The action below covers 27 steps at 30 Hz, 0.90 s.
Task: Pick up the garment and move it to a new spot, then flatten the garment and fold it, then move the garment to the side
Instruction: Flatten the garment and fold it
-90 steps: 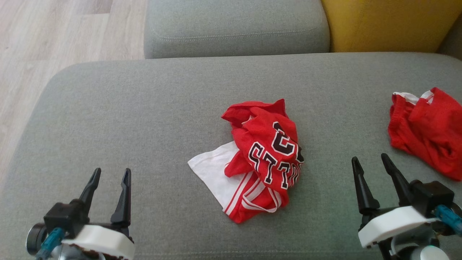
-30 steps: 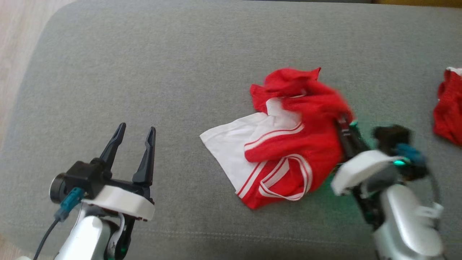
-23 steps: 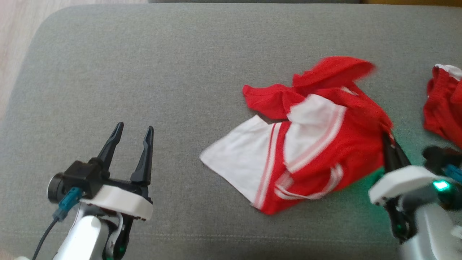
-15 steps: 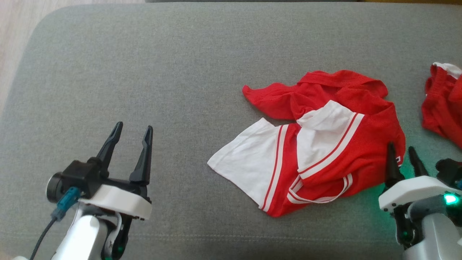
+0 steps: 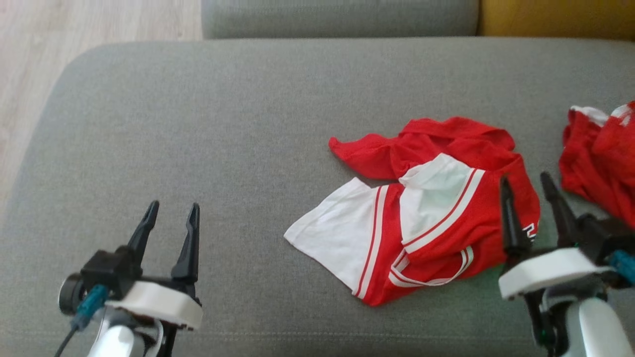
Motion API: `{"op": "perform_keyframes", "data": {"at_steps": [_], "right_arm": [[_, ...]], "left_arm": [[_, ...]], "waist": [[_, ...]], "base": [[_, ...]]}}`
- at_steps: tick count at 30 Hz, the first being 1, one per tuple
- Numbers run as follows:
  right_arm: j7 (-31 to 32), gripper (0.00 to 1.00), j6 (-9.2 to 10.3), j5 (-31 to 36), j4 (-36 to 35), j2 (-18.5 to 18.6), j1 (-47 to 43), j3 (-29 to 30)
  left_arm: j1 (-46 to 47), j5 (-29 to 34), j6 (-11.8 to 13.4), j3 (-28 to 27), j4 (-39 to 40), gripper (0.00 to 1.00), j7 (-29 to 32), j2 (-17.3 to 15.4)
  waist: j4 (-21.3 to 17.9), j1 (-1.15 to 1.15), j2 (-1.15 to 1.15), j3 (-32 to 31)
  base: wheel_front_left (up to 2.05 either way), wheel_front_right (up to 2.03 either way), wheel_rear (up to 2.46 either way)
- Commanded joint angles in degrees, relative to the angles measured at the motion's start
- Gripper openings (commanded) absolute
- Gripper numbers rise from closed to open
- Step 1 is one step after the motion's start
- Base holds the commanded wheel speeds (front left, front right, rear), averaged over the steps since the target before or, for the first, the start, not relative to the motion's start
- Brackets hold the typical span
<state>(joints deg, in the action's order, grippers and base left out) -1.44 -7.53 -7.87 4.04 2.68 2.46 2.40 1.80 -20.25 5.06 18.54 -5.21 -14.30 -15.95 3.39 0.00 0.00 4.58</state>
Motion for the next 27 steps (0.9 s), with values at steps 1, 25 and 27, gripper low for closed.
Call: {"op": "perform_keyframes", "data": {"at_steps": [1,25,27], "right_arm": [[0.8,1.0,0.04,0.7,-3.3,0.2,-0.3,-1.9],[5.7,1.0,0.04,-0.8,-8.7,0.2,-6.8,-3.5],[5.8,1.0,0.04,-0.8,-8.7,0.2,-6.6,-3.6]], "left_arm": [[1.3,0.0,0.3,-2.5,1.8,1.0,-0.7,-1.1],[-1.0,-0.5,1.5,-1.6,3.3,1.0,0.7,-2.3],[-0.8,-0.5,1.5,-1.5,3.5,1.0,0.7,-2.4]], "waist": [[-0.1,0.0,0.0,-1.2],[0.1,0.0,0.0,-3.2],[0.2,0.0,0.0,-3.0]], "base": [[0.0,0.0,0.0],[0.0,0.0,0.0],[0.0,0.0,0.0]]}}
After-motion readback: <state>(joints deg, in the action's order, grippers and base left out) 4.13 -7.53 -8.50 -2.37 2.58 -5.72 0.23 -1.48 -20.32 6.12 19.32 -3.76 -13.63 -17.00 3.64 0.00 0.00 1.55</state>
